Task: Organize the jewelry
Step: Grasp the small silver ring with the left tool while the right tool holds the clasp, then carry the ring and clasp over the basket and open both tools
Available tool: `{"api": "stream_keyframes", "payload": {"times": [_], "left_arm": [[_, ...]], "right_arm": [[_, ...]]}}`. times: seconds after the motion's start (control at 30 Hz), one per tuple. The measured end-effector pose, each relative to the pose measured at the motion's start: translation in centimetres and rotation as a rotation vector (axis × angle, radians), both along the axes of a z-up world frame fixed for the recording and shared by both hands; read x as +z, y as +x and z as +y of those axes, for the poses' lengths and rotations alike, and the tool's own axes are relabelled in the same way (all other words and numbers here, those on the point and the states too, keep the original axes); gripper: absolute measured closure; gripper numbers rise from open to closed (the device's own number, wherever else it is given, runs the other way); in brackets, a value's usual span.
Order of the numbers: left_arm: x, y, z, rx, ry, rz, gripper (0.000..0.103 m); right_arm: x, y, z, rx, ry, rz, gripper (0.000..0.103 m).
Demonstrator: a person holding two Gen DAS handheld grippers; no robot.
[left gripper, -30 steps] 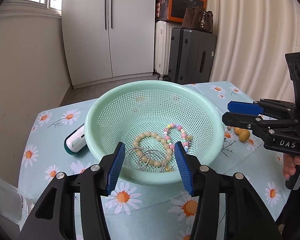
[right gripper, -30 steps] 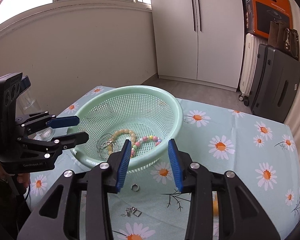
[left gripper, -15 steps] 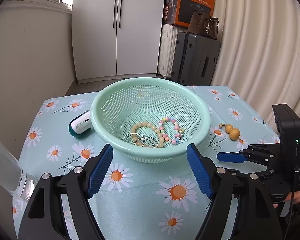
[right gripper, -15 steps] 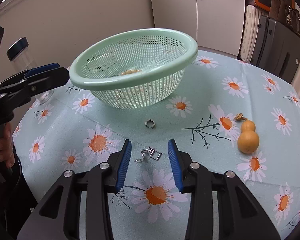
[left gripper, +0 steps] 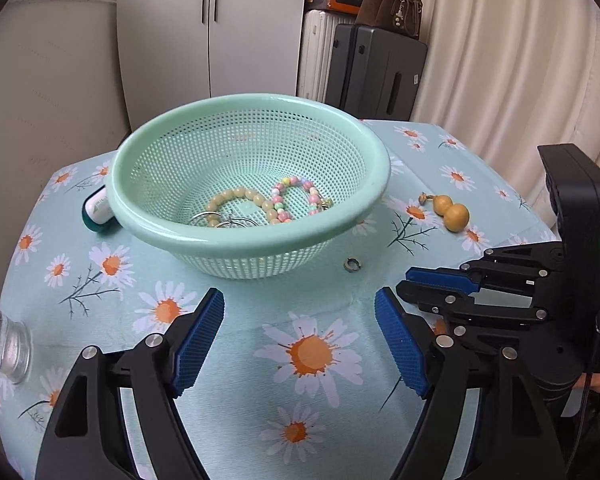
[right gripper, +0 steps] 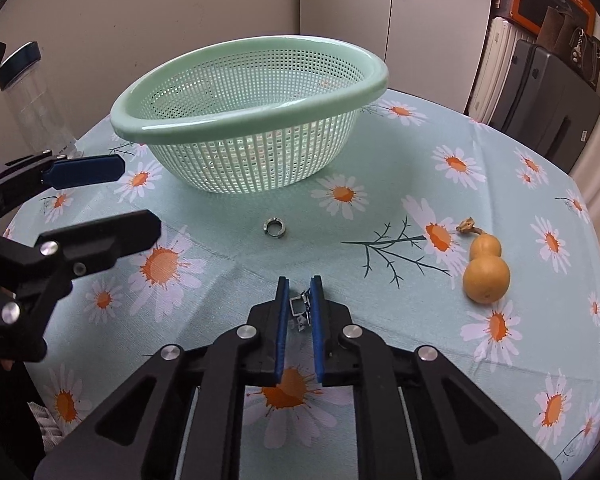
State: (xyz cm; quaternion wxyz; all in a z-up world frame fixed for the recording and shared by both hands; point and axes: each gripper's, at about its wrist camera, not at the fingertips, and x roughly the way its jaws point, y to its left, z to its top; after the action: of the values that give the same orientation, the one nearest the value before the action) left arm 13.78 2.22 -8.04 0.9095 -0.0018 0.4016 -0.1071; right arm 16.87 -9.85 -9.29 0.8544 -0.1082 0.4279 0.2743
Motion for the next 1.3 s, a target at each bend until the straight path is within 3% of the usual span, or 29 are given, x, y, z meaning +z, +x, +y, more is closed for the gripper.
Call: {"api": "stream_keyframes", "payload": {"times": [0.37, 0.47, 0.6, 0.67, 0.77, 0.83, 0.9, 1.07, 1.3], "left_arm": [[-3.1, 2.4, -3.5, 0.013, -0.057, 0.072, 0.027], [-3.2, 3.2, -4.2, 0.023, -0.033, 0.078, 0.027], [-3.5, 4.3, -5.8, 0.045, 0.088, 0.084, 0.029], [-3.6, 4.6, -6.1, 0.051, 0.107, 0.082, 0.03], [-3.3, 4.8, -6.2, 0.062, 0.111, 0.069, 0.047], [-3.2, 4.9, -6.5, 0.053, 0.122, 0.056, 0.079], [-3.1, 5.0, -6.9, 0.035, 0.129, 0.055, 0.09], [-2.9, 4.6, -6.8, 0.037, 0.119, 0.069, 0.091], [-2.3, 1.2, -5.4, 0.042, 0.124, 0.086, 0.091]], "right_arm": [[-0.1, 0.3, -5.6, -0.088, 0.02, 0.028, 0.092], [0.0, 0.4, -6.8, -0.11, 0.022, 0.035, 0.092], [0.4, 0.5, -7.4, -0.13, 0.038, 0.045, 0.092], [0.8, 0.7, -7.7, -0.14, 0.057, 0.049, 0.092], [1.5, 0.9, -8.3, -0.15, 0.097, 0.051, 0.092], [2.0, 0.9, -8.6, -0.154, 0.116, 0.047, 0.092], [2.3, 0.9, -8.7, -0.155, 0.13, 0.044, 0.092], [3.0, 0.8, -9.2, -0.16, 0.147, 0.034, 0.092], [4.3, 1.2, -9.4, -0.185, 0.158, 0.004, 0.091]]}}
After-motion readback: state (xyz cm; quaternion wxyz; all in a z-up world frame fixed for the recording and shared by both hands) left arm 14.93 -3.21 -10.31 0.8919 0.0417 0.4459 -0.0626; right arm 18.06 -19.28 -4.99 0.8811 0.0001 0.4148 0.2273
